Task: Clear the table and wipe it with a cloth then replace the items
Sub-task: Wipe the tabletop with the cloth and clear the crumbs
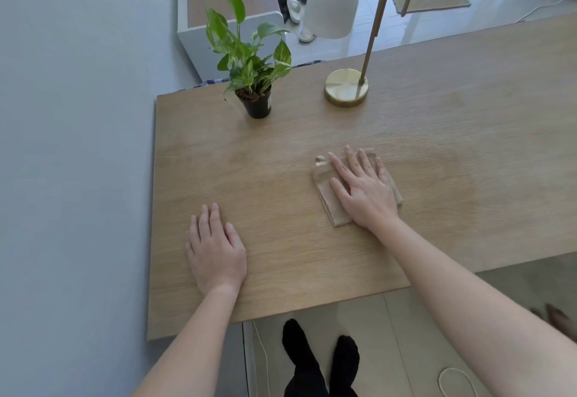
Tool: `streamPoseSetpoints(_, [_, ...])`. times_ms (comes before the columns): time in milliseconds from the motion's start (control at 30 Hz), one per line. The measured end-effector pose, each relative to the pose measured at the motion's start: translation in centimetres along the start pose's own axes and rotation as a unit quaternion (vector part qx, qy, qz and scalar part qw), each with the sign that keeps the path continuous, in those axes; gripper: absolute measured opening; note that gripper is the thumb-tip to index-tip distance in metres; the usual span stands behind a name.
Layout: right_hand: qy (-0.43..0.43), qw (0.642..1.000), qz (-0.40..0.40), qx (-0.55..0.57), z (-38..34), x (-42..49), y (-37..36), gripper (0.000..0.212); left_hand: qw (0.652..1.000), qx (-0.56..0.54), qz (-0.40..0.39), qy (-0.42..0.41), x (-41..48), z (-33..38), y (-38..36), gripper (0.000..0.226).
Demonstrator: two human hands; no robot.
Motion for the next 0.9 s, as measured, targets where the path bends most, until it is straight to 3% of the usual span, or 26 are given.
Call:
streamPoseSetpoints(100, [0.023,1.0,-0.003,-0.017,3.4,-4.1,-0.3,0.056,1.0,-0.002,0.001,0.001,0.1,0.1,0.1,0.056])
streamPoseSetpoints(233, [-0.118,0.993,0.011,-0.022,9.5,-5.4,0.7,0.058,1.0,-0.004,0.0,0.002,0.2,0.4,0.1,0.056])
streamPoseSetpoints(367, [-0.207,0.978,0.005,-0.025,8.1,-3.2,-0.1,0.06,1.0,0.002,-0.003,0.0,0.5,0.1,0.1,0.057])
streamPoseSetpoints(533, [-0.125,0.992,-0.006,-0.03,-1.0,-1.6,-1.0,0.059,1.0,-0.003,-0.006,0.0,0.4,0.0,-0.2,0.057])
streamPoseSetpoints(667, [-0.038,0.999,-0.005,-0.024,-8.9,-5.6,-2.9,0.061,1.0,-0.011,-0.018,0.004,0.4,-0.3,-0.3,0.058])
streamPoseSetpoints(900, [-0.011,1.0,-0.018,-0.011,-12.0,-12.7,-4.1,0.061,0.996,-0.039,-0.079,-0.013,0.4,-1.0,-0.1,0.062])
Point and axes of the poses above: each hand's wrist, its own x-axis towards the middle knuckle, its own y-axis out of the back of the hand, z = x × y, the point moved 6 cm from there along x, towards the middle knuckle, and after that the axes turned 9 degrees about -x, right-handed, at the moved point
